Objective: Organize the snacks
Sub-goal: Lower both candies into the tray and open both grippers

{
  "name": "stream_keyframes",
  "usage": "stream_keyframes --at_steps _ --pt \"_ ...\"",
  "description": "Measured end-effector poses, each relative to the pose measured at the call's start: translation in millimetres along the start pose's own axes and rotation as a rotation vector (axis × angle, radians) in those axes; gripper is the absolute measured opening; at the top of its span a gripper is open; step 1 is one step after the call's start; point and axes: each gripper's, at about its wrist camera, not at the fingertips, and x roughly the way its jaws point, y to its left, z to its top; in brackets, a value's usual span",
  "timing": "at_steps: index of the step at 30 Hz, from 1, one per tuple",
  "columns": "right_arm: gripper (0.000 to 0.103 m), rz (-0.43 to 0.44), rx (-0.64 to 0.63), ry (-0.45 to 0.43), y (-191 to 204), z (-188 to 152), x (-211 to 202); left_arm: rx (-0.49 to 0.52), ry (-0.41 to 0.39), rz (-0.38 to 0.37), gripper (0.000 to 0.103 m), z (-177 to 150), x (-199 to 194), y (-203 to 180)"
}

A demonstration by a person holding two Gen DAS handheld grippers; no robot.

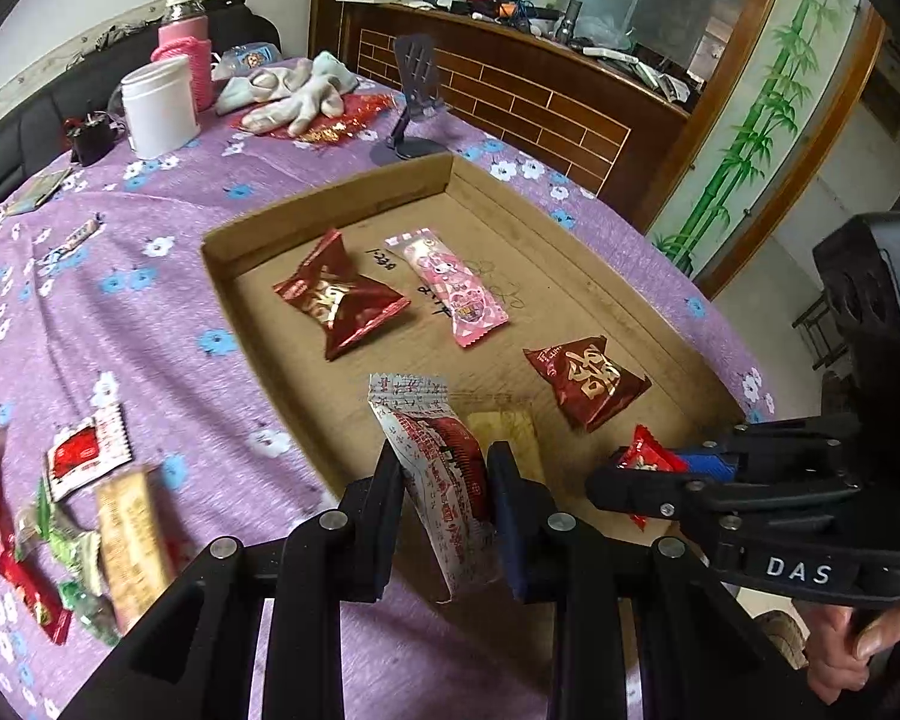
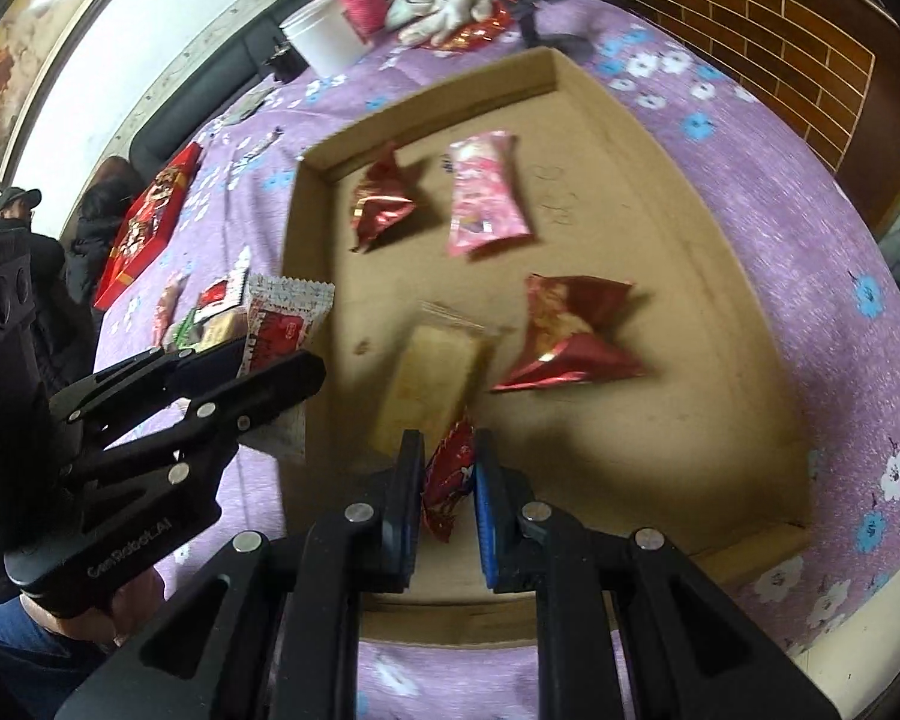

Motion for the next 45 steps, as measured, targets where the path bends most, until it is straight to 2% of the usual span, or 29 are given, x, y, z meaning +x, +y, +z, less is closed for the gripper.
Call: stream_keyframes --at_steps 15,30,40,42,44,45 --pt "0.015 -0.019 -0.005 0.043 -28.1 18.4 16.1 -0.05 0.06 0.021 0.028 10.5 43.7 2.9" --pt "0.015 -0.032 -0.057 0.028 -32.8 75.8 36.4 -0.09 0.023 0.038 0.028 35.6 58.7 12.3" --pt "0.017 -0.051 -0.078 0.009 -28.7 79.1 35.0 -0.067 -0.002 0.039 0.029 39.3 57.3 8.0" --pt "0.02 -0.052 -0.08 0.006 -27.8 78.7 33.5 -0.064 -0.002 0.039 0.03 39.7 56.8 7.4" --pt "0.031 -0.057 -0.079 -0.003 -27.0 77.6 30.5 -0.068 0.004 0.036 0.031 39.6 56.7 7.3" --pt "0.033 -0.059 -0.078 -0.01 -26.8 77.0 28.8 -0.07 0.005 0.035 0.031 39.9 56.3 7.7"
